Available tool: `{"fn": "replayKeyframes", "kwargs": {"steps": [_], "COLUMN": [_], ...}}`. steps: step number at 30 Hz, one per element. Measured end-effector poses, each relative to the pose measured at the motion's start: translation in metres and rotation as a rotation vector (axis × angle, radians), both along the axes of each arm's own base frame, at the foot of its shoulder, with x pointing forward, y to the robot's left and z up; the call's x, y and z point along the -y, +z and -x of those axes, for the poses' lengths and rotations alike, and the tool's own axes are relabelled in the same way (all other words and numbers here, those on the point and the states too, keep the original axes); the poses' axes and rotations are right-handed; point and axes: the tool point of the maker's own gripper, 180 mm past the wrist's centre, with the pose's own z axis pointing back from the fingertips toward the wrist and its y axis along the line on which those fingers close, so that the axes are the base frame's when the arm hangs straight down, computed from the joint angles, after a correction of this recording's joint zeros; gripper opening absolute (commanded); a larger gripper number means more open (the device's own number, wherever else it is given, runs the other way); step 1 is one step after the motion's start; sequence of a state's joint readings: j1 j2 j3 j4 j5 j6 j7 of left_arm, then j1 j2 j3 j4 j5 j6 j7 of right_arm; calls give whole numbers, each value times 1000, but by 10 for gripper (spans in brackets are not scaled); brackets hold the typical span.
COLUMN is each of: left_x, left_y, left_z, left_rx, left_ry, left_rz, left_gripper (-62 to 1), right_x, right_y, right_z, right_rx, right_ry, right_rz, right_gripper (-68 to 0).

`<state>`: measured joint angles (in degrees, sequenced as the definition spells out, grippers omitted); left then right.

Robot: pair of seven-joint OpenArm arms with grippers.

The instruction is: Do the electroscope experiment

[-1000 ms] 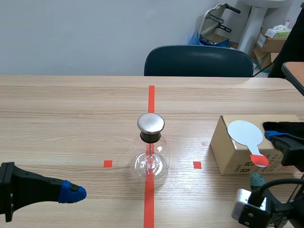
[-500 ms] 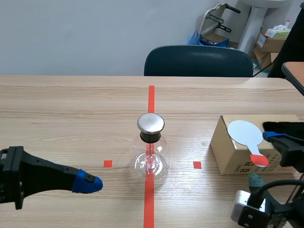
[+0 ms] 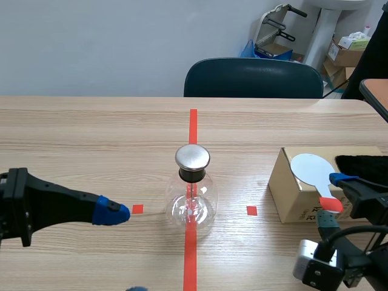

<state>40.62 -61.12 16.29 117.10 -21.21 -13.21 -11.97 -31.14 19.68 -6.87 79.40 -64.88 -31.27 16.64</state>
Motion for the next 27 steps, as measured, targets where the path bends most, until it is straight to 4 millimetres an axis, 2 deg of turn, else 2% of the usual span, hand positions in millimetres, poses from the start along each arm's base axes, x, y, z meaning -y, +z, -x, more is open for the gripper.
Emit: {"fn": "replayKeyframes", "kwargs": {"steps": [10, 16, 27], "left_x": [-4, -3, -3], "left_y": [0, 2, 2], "left_z": [-4, -4, -4], "left_rx": [12, 17, 17], "left_ry": [19, 19, 19], "left_rz": [14, 27, 27], "left_gripper": [-172, -172, -172], "right_x": [0, 1, 1], "right_y": [0, 0, 0], "right_z": [0, 0, 0], "right_rx": [0, 0, 0], "right_ry": [-1, -8, -7], "right_rz": [0, 2, 4], "right_gripper": [-455, -671, -667]}}
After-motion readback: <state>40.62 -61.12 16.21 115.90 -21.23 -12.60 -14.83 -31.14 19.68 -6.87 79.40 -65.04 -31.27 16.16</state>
